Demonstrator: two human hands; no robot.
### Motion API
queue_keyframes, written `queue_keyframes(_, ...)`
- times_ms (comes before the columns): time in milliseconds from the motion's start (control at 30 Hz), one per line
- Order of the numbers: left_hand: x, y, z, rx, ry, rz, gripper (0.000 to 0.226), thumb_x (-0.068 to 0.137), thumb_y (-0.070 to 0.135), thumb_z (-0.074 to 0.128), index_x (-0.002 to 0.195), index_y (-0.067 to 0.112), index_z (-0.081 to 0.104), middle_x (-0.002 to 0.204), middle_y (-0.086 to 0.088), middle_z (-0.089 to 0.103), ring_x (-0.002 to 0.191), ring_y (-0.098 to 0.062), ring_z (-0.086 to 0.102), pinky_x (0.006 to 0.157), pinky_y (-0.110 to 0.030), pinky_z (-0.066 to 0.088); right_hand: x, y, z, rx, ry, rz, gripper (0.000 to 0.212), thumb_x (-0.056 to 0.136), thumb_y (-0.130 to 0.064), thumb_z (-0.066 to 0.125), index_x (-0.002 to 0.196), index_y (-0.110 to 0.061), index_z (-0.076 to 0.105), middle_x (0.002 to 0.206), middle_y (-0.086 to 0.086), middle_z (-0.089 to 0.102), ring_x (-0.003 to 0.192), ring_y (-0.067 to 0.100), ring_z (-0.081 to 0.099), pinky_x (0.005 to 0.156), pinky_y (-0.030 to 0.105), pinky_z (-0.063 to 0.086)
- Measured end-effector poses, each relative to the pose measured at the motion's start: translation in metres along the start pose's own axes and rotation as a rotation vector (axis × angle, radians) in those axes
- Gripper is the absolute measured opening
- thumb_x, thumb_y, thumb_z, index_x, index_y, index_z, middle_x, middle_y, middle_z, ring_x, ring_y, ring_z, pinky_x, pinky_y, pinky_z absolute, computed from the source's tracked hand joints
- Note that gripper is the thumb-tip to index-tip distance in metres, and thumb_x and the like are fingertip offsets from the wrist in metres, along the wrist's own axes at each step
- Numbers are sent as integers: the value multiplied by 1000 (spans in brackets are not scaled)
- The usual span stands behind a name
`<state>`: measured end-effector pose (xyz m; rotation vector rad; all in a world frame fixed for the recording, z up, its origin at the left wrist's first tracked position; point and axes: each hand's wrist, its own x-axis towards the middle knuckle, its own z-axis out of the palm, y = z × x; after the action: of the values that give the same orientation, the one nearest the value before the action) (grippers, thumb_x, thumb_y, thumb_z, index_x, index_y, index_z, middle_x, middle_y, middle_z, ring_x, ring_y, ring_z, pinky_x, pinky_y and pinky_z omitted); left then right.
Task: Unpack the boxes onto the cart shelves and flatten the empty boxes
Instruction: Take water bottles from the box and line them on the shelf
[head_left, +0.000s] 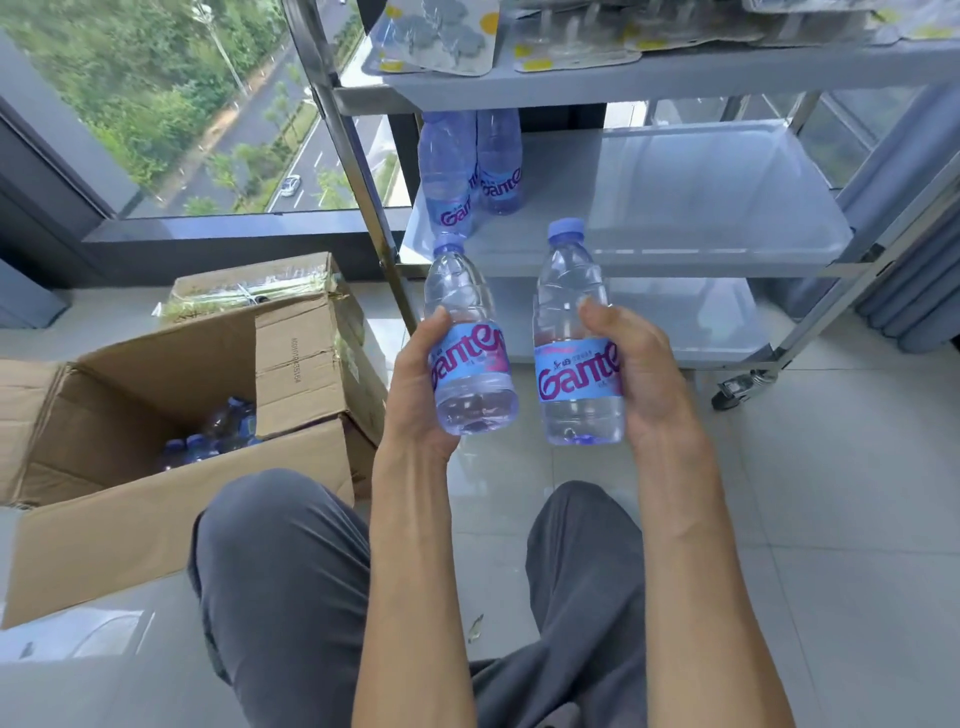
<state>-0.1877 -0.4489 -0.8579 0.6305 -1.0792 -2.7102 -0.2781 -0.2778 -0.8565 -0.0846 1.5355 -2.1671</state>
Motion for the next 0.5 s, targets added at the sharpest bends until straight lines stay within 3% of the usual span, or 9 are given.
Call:
queue_keyframes(167, 0, -6, -5, 40, -1, 7, 61, 90, 41, 62, 136, 4, 48, 99, -13, 63, 84, -24, 65, 76, -37, 57, 1, 1, -2, 64, -37, 41, 30, 80, -36, 77, 96, -10, 75, 100, 24, 72, 84, 36, 71, 75, 47, 57)
queue_keyframes(333, 1, -3, -5, 309, -70, 312, 67, 80, 30, 70, 136, 2, 46, 115, -22, 57, 96, -33, 62, 81, -43, 56, -2, -9, -6, 14, -25, -95, 38, 81, -38, 76, 106, -9, 72, 103, 19, 72, 91, 36, 71, 83, 54, 56)
queue_keyframes(433, 3, 8, 9, 368, -105, 409, 65, 79, 30, 70, 134, 2, 49, 118, -25, 56, 103, -41, 60, 89, -52, 52, -4, -21, 0, 31, -28, -210, 33, 79, -40, 75, 101, -15, 73, 105, 20, 72, 94, 37, 70, 83, 53, 56)
queue_keyframes(500, 7, 17, 23, 392, -103, 453, 59, 79, 34, 73, 128, 6, 54, 116, -23, 59, 103, -39, 62, 89, -49, 54, -1, -30, 6, 74, -40, -265, 27, 84, -39, 71, 102, -19, 72, 107, 17, 71, 95, 35, 70, 83, 49, 56)
